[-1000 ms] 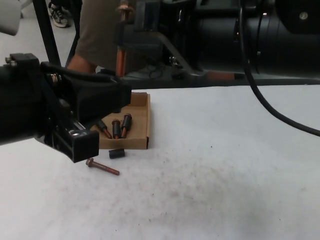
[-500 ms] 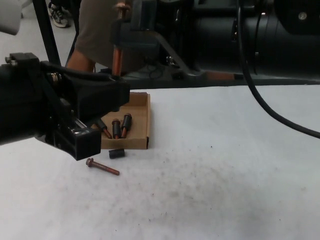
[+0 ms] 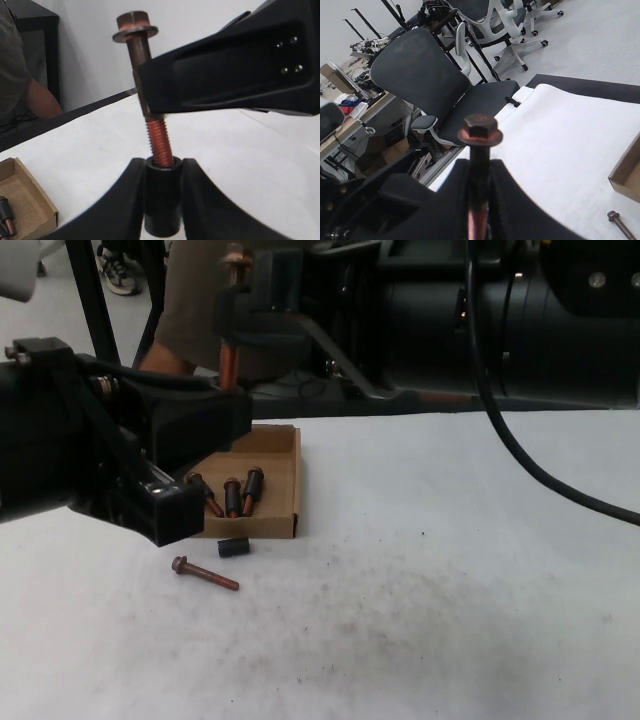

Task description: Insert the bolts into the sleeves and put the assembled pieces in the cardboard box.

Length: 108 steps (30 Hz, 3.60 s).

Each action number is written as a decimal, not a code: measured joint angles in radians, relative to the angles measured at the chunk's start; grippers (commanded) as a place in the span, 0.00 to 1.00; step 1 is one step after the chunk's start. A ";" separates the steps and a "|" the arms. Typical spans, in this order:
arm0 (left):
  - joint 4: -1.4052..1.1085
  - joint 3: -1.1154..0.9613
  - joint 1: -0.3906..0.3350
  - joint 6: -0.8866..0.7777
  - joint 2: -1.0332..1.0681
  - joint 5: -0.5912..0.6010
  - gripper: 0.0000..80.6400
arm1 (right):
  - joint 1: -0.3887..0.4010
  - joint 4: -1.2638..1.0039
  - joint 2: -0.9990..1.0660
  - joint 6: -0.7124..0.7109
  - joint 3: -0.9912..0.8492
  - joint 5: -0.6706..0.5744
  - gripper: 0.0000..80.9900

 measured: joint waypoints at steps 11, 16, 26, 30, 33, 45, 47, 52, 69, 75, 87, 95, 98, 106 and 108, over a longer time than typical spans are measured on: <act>-0.014 0.000 0.000 -0.006 0.000 -0.010 0.01 | 0.004 -0.002 0.000 -0.016 0.000 0.023 0.00; -0.014 0.000 0.000 -0.006 0.000 -0.009 0.01 | 0.006 0.002 0.000 -0.026 0.000 0.021 0.00; -0.030 0.004 0.000 -0.007 0.000 -0.015 0.01 | 0.030 0.007 0.000 -0.079 0.000 0.041 0.00; -0.044 0.004 0.000 -0.007 0.000 -0.017 0.01 | 0.048 0.015 0.000 -0.132 0.000 0.057 0.00; -0.045 0.004 0.000 -0.007 -0.002 -0.018 0.01 | 0.060 0.030 0.000 -0.158 0.000 0.062 0.00; -0.045 0.004 0.000 -0.007 -0.002 -0.018 0.01 | 0.068 0.028 0.000 -0.165 0.000 0.050 0.63; -0.045 0.005 0.000 -0.007 -0.002 -0.020 0.01 | 0.074 0.027 0.000 -0.162 0.000 0.059 0.62; -0.045 0.007 0.000 -0.007 -0.002 -0.041 0.01 | 0.073 0.039 0.000 -0.160 0.000 0.070 0.62; -0.087 0.007 0.044 0.135 0.045 -0.063 0.01 | -0.008 0.290 -0.117 -0.280 0.000 0.078 0.62; -0.243 0.004 0.154 0.152 0.218 0.001 0.01 | -0.056 0.426 -0.188 -0.360 0.000 0.078 0.44; -0.296 -0.238 0.299 0.153 0.819 0.102 0.01 | -0.110 0.539 -0.218 -0.525 0.000 0.078 0.00; -0.216 -0.406 0.299 0.130 1.066 0.094 0.03 | -0.109 0.539 -0.218 -0.546 0.000 0.078 0.00; -0.184 -0.464 0.299 0.079 1.132 0.032 0.18 | -0.109 0.539 -0.218 -0.546 0.000 0.078 0.00; -0.135 -0.496 0.299 0.029 1.156 -0.020 0.46 | -0.109 0.539 -0.218 -0.546 0.000 0.078 0.00; -0.112 -0.496 0.299 0.029 1.156 -0.028 0.46 | -0.109 0.539 -0.218 -0.546 0.000 0.078 0.00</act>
